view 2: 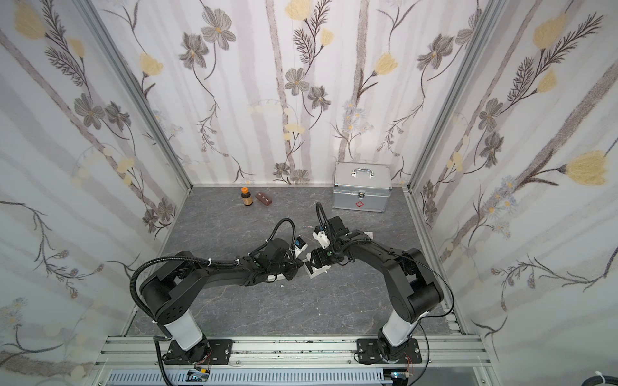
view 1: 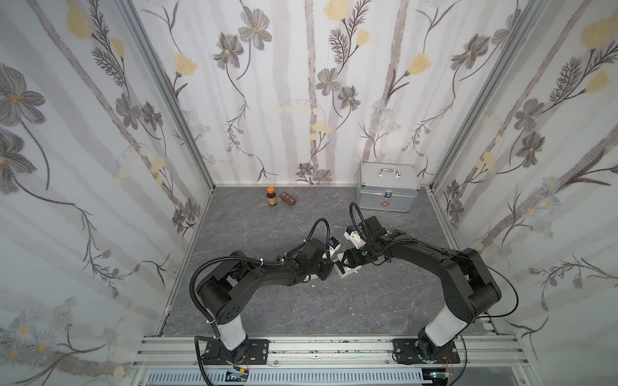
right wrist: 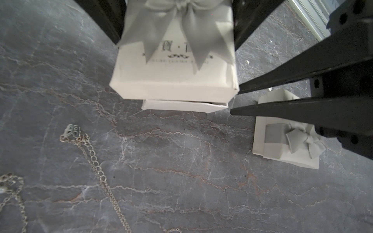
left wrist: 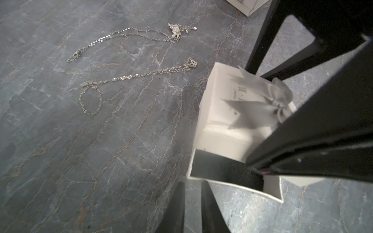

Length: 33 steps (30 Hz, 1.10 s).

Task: Take the necklace out of the lift-off lid jewelry box
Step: Close the lid on the jewelry box.

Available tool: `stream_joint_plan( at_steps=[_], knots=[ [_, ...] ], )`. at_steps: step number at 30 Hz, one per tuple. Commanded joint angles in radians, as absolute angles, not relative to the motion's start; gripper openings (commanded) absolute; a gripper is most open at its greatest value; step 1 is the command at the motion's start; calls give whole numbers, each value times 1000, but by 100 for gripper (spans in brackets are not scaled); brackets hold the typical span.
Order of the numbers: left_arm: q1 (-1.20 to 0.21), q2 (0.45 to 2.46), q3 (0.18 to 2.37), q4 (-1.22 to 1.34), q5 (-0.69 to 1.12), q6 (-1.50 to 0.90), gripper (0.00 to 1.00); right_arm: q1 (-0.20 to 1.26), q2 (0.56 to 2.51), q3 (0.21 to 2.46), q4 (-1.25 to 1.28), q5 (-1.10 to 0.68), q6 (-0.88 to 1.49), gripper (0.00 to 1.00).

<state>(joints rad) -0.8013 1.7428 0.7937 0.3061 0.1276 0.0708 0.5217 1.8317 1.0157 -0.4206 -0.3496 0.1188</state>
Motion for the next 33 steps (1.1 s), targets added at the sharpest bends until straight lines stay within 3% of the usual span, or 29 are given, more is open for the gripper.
stream_joint_plan(
  at_steps=[1,18,33],
  knots=[
    [-802,1754,801,353,89,60,17,526,1832,1022,-403,-380,103,70],
    [-799,1786,807,408,37,60,17,515,1804,1053,-439,-339,126,70],
    [-794,1814,825,446,21,72,17,499,1911,1145,-472,-386,110,71]
  ],
)
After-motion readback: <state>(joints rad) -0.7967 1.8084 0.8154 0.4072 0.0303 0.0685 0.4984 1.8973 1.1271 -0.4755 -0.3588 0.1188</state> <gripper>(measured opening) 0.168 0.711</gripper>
